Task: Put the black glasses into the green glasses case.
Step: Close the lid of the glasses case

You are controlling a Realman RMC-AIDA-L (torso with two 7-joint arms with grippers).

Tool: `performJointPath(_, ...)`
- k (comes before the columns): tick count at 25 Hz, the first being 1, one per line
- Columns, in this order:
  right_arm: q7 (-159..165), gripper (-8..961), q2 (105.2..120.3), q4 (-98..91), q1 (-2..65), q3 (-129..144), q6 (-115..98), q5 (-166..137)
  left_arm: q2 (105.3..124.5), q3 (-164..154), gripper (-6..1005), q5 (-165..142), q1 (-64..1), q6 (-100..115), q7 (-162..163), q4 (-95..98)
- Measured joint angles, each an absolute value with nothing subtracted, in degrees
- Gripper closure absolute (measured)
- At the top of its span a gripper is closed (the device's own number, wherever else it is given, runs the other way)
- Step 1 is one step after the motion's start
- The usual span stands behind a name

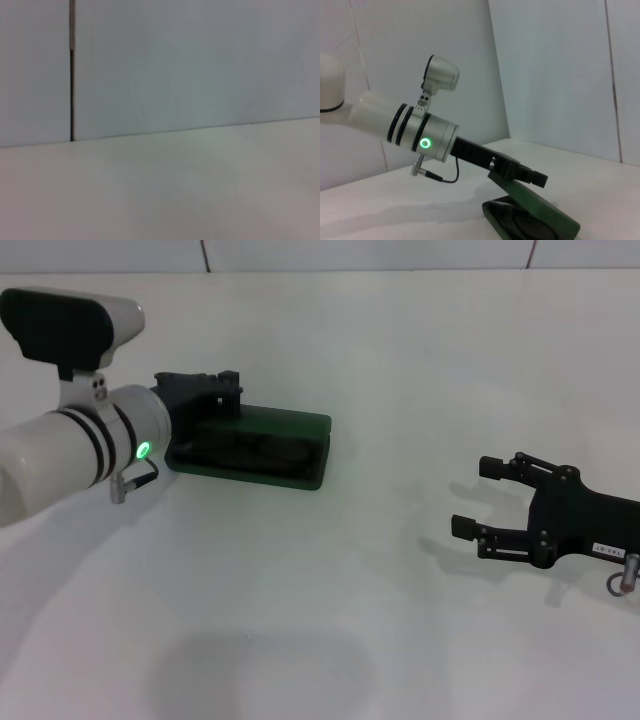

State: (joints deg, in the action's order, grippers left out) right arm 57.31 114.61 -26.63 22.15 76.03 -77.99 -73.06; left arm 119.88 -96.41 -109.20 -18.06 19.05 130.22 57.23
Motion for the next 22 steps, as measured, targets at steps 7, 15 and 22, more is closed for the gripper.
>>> performJointPath(7, 57.4, 67, 114.69, -26.6, 22.2, 76.0, -78.3, -73.1, 120.00, -96.4, 904, -97.0, -17.4, 19.0, 115.4, 54.6)
performJointPath(15, 58.1, 67, 114.70, -26.6, 22.1, 76.0, -78.5, -73.1, 120.08, -96.4, 902, -88.0, -17.5, 19.0, 105.1, 52.4)
performJointPath(22, 58.1, 67, 114.79, -26.6, 22.1, 76.0, -78.5, -73.1, 120.00, -96.2, 900, -79.2, -17.8, 19.3, 98.1, 49.7)
